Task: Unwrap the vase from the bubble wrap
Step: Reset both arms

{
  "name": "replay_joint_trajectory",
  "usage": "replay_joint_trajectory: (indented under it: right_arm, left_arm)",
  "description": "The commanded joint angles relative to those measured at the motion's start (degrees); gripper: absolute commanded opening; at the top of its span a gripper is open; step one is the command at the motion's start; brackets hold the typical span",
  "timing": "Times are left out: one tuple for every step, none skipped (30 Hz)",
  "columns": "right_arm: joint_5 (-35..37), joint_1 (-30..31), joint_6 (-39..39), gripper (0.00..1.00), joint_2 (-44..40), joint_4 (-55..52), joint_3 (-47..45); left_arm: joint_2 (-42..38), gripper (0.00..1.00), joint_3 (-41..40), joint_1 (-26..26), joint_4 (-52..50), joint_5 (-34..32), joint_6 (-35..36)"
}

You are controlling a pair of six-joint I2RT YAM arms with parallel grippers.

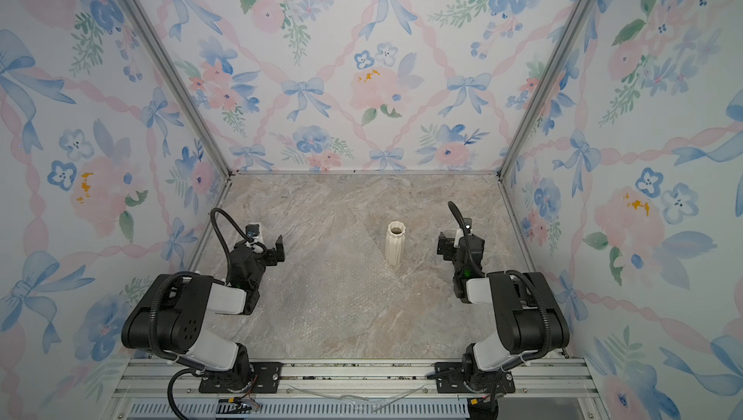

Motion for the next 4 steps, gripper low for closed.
replay_joint_trajectory:
  right_arm:
    - [-2.3, -0.2, -0.9, 0.96, -0.5, -0.6, 0.8]
    - [-2.3, -0.2, -0.9, 0.96, -0.6, -0.7, 0.8]
    - [-2.3, -0.2, -0.9, 0.96, -0.6, -0.7, 0.7]
    - [-2.3, -0.3, -0.9, 0.96, -0.6, -0.6, 0.7]
  left_arm:
    - [0.2, 0.98, 0.3, 0.3, 1.0, 1.0, 0.5]
    - [0.1, 0.98, 0.2, 0.3, 1.1, 1.1, 0.5]
    - [0.2, 0.98, 0.2, 0.3, 1.1, 1.0, 0.5]
    - [0.2, 0.98, 0.2, 0.3, 1.2, 1.0, 0.5]
